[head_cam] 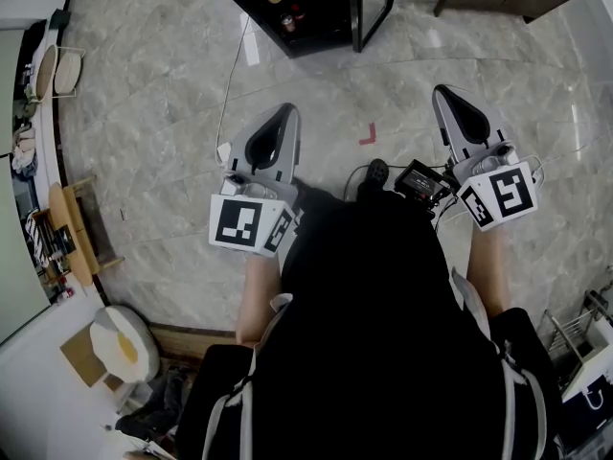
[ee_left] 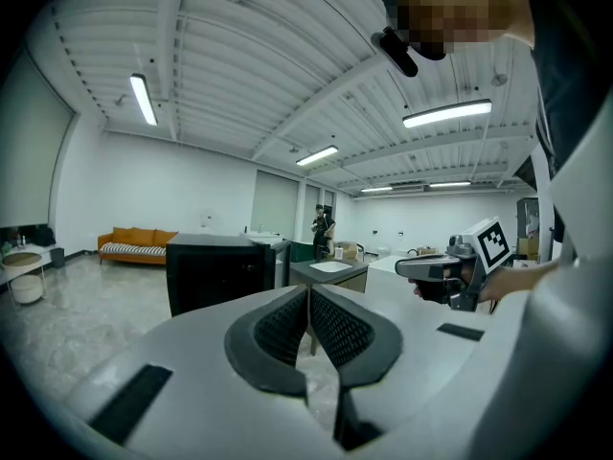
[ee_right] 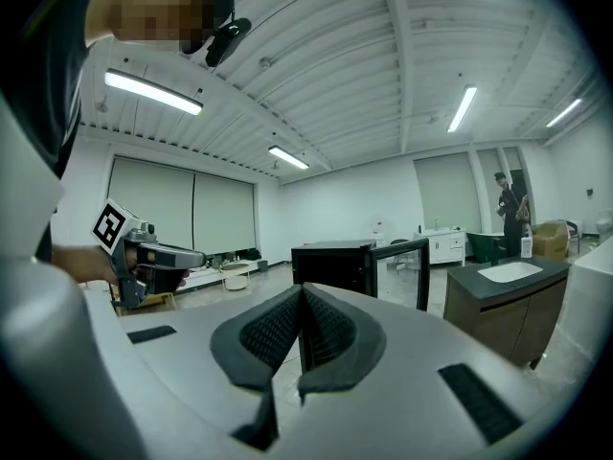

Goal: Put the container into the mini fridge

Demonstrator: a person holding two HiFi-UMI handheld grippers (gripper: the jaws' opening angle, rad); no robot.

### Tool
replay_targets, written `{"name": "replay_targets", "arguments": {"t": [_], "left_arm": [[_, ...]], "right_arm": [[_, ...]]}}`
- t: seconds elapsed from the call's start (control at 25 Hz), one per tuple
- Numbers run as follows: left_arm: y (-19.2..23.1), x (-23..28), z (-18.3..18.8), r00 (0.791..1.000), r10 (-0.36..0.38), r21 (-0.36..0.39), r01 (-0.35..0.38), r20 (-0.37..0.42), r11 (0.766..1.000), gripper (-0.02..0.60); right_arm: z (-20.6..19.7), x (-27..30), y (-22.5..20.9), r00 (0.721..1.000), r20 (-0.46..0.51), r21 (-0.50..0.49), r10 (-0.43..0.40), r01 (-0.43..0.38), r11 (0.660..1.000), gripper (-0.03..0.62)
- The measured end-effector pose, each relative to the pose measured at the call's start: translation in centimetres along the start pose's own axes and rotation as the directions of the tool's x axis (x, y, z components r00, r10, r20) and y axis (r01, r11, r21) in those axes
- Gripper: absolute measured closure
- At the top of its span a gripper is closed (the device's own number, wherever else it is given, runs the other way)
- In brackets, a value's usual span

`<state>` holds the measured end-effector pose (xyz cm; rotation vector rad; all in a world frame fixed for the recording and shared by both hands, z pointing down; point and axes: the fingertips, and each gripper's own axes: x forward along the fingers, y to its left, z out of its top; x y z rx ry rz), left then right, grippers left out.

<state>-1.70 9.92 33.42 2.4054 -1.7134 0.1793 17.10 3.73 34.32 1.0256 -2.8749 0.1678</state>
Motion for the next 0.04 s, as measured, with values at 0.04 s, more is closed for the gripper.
{"name": "replay_targets", "arguments": {"t": [0.04], "left_arm": [[-0.02, 0.18, 0.04, 1.000, 0.000, 0.003, 0.000, -0.001, 1.000, 0.541]], "right_arm": [[0.02, 0.11, -0.11, 1.000, -0.002, -0.003, 0.002, -0.002, 1.000, 0.577]]}}
